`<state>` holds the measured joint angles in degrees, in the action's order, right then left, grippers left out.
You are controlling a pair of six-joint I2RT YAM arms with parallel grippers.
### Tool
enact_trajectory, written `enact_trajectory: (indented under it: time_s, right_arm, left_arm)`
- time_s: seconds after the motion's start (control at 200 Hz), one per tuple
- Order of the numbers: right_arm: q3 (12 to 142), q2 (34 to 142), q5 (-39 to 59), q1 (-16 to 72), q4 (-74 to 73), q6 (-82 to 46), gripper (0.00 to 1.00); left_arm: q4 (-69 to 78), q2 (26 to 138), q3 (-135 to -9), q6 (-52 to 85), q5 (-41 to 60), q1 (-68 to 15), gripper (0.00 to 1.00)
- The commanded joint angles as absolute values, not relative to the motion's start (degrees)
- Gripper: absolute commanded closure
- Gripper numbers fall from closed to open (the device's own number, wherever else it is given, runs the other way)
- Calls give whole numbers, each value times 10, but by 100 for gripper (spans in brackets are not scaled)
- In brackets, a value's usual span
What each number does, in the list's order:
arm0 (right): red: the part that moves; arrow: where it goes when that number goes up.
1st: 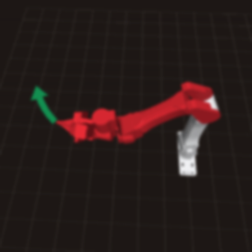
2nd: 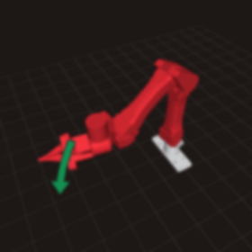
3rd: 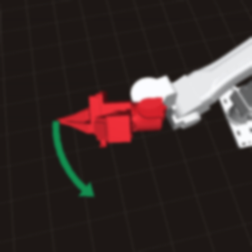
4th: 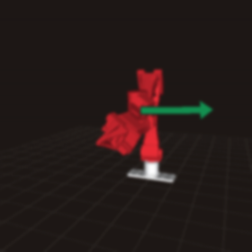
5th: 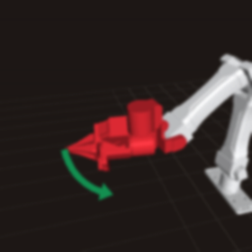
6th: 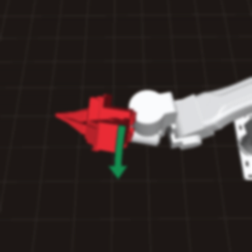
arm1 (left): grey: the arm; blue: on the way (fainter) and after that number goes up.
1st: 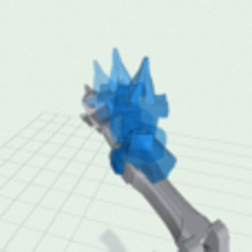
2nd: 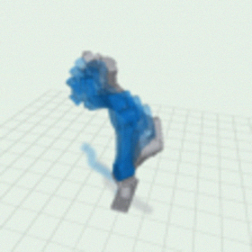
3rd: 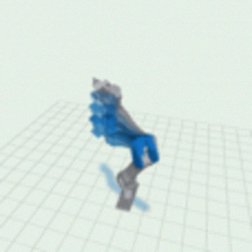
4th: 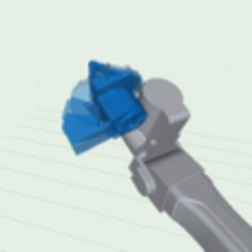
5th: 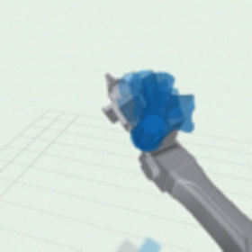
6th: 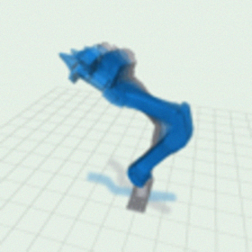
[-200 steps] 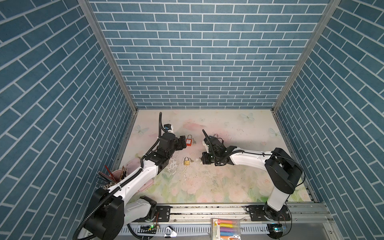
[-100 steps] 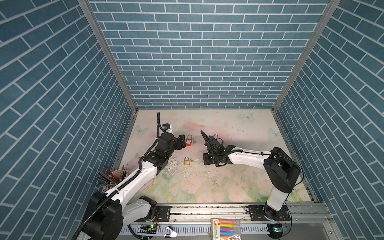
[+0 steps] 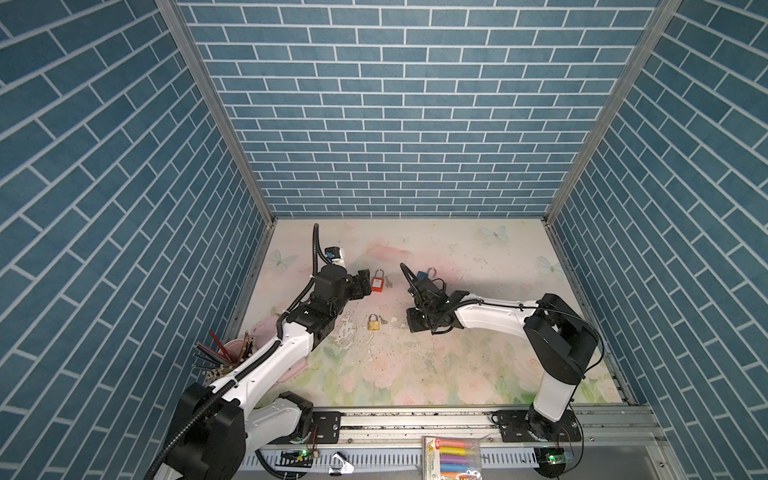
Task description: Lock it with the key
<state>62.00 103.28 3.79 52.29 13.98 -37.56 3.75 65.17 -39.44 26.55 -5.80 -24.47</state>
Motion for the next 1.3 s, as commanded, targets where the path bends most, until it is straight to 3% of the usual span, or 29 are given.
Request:
enact_trajectory:
  time_s: [0.0,0.415,0.6,0.845,1.295]
  right_arm:
    - [630,1039,28,524,153,-381,84]
    - [631,1014,16,526,152,-362,75]
    - [630,993,-10,526,168,-316,58]
    - [649,1019,-50,522,205,-295,57]
    - [641,1052,-28,512,187,-302,59]
  left_arm:
    - [40,653,-393,269,-52,-238,13]
    - [46,650,-388,273,-52,-236,13]
    - [47,651,-388,272,-52,-236,13]
    - [47,650,-388,270,-49,-235,13]
    - [50,650,-386,275,-43,-235,13]
